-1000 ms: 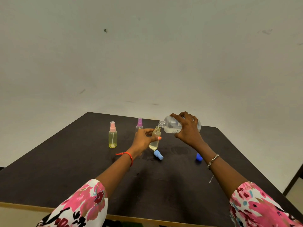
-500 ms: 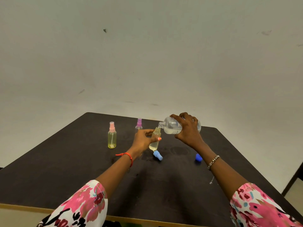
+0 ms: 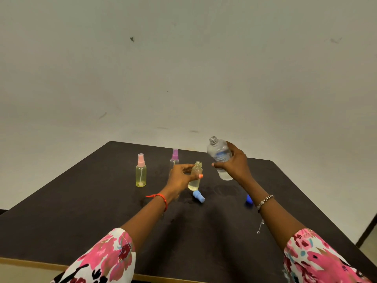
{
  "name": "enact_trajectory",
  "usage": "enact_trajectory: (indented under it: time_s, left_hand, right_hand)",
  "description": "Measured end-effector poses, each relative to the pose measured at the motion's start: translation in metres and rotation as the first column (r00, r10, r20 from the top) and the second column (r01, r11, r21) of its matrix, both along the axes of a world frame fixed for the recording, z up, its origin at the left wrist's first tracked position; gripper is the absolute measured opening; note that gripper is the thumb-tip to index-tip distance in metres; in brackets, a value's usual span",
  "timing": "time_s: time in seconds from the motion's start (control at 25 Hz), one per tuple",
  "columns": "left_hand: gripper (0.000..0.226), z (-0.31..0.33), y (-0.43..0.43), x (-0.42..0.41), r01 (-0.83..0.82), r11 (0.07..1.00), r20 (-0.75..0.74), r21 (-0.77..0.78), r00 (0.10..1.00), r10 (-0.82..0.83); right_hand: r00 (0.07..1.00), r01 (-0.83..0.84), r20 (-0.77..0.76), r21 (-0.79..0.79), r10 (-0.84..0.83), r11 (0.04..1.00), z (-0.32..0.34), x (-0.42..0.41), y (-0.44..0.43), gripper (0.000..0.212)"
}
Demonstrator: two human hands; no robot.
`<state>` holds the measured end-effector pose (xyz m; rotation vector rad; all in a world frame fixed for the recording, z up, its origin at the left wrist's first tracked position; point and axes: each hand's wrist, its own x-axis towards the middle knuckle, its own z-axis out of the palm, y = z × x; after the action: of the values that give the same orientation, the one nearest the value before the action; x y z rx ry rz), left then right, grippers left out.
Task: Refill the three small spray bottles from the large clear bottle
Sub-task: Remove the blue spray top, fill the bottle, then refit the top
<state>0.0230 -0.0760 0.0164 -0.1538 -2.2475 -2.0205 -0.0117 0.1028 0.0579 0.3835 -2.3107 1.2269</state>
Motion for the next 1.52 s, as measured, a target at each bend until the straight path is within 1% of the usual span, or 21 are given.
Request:
enact_trajectory:
  time_s: [0.12, 0.2, 0.48, 0.64, 0.72, 0.76, 0.8, 0.84, 0.88, 0.92, 0.96, 1.0, 1.04, 1.08, 1.16, 1.2, 1.24, 1.32, 1.4, 1.44, 1.52]
  left_hand:
    - [0.044, -0.003, -0.002, -0.003, -0.007, 1.000, 0.012, -0.002, 1.000, 0.007]
    - [0.046, -0.006, -0.005, -0.006, -0.014, 1.000, 0.026, -0.005, 1.000, 0.014]
    - [0.048, -0.011, -0.007, -0.010, -0.028, 0.999, 0.041, -0.019, 0.999, 0.029]
    - [0.050, -0.011, -0.006, -0.011, -0.036, 0.999, 0.053, -0.025, 0.998, 0.038]
    - [0.050, -0.012, -0.006, -0.010, -0.038, 0.999, 0.055, -0.032, 0.998, 0.039]
    - [0.050, -0.012, -0.006, -0.010, -0.037, 0.999, 0.057, -0.030, 0.998, 0.039]
    - [0.050, -0.012, -0.005, -0.010, -0.038, 0.999, 0.057, -0.025, 0.998, 0.040]
    - [0.050, -0.012, -0.005, -0.010, -0.046, 0.999, 0.060, -0.021, 0.997, 0.047]
    - [0.050, -0.011, -0.005, -0.009, -0.058, 0.998, 0.062, -0.016, 0.996, 0.059]
    - [0.050, -0.011, -0.005, -0.009, -0.074, 0.997, 0.065, -0.010, 0.995, 0.074]
    - [0.050, -0.010, -0.006, -0.009, -0.089, 0.996, 0.066, -0.002, 0.994, 0.089]
    - [0.050, -0.010, -0.006, -0.009, -0.103, 0.995, 0.066, 0.009, 0.993, 0.102]
    - [0.050, -0.009, -0.007, -0.008, -0.115, 0.993, 0.063, 0.021, 0.991, 0.114]
    - [0.050, -0.009, -0.008, -0.008, -0.128, 0.991, 0.059, 0.027, 0.990, 0.126]
    - [0.050, -0.008, -0.009, -0.006, -0.152, 0.988, 0.053, 0.028, 0.987, 0.150]
    - [0.050, -0.008, -0.009, -0.006, -0.155, 0.988, 0.051, 0.026, 0.987, 0.154]
    - [0.050, -0.007, -0.009, -0.005, -0.155, 0.988, 0.048, 0.024, 0.987, 0.154]
    - [0.050, -0.007, -0.009, -0.004, -0.155, 0.988, 0.048, 0.018, 0.987, 0.154]
    - [0.051, -0.007, -0.009, -0.004, -0.153, 0.988, 0.047, 0.022, 0.987, 0.152]
    - [0.050, -0.006, -0.009, -0.004, -0.151, 0.988, 0.044, 0.025, 0.988, 0.150]
    - [0.049, -0.004, -0.009, -0.004, -0.154, 0.988, 0.044, 0.023, 0.987, 0.153]
  right_hand:
    - [0.992, 0.080, 0.110, -0.198, -0.059, 0.977, -0.012, -0.009, 0.003, 0.065]
    - [0.984, 0.123, 0.158, -0.242, -0.086, 0.962, -0.023, -0.017, 0.005, 0.064]
    - [0.951, 0.232, 0.270, -0.310, -0.149, 0.922, -0.045, -0.026, 0.012, 0.066]
    - [0.932, 0.274, 0.318, -0.295, -0.176, 0.916, -0.055, -0.029, 0.017, 0.070]
    - [0.921, 0.265, 0.356, -0.271, -0.159, 0.925, -0.052, -0.028, 0.015, 0.080]
    - [0.912, 0.298, 0.359, -0.247, -0.199, 0.922, -0.048, -0.026, 0.012, 0.090]
    - [0.907, 0.359, 0.315, -0.225, -0.281, 0.906, -0.042, -0.020, 0.007, 0.099]
    - [0.905, 0.414, 0.205, -0.215, -0.374, 0.884, -0.037, -0.015, 0.002, 0.100]
    - [0.903, 0.425, 0.032, -0.211, -0.429, 0.880, -0.034, -0.010, -0.002, 0.090]
    - [0.901, 0.385, -0.145, -0.169, -0.409, 0.907, -0.033, -0.006, -0.008, 0.073]
    - [0.915, 0.306, -0.248, -0.088, -0.319, 0.948, -0.037, -0.004, -0.014, 0.052]
    - [0.950, 0.208, -0.238, 0.003, -0.202, 0.978, -0.042, -0.002, -0.019, 0.034]
    - [0.987, 0.117, -0.120, 0.086, -0.107, 0.989, -0.049, -0.001, -0.023, 0.020]
    - [0.997, 0.042, 0.053, 0.154, -0.051, 0.987, -0.055, -0.002, -0.026, 0.015]
    - [0.938, -0.047, 0.344, 0.249, -0.043, 0.967, -0.071, -0.006, -0.034, 0.023]
    - [0.911, -0.077, 0.410, 0.274, -0.044, 0.959, -0.080, -0.008, -0.037, 0.029]
    - [0.896, -0.095, 0.442, 0.288, -0.044, 0.953, -0.087, -0.010, -0.040, 0.032]
    - [0.886, -0.101, 0.460, 0.312, -0.057, 0.945, -0.099, -0.015, -0.042, 0.026]
    - [0.904, -0.042, 0.416, 0.321, -0.101, 0.946, -0.098, -0.017, -0.040, 0.021]
    - [0.923, 0.007, 0.368, 0.281, -0.115, 0.960, -0.092, -0.017, -0.039, 0.020]
    - [0.958, 0.080, 0.267, 0.100, -0.104, 0.992, -0.064, -0.013, -0.035, 0.021]
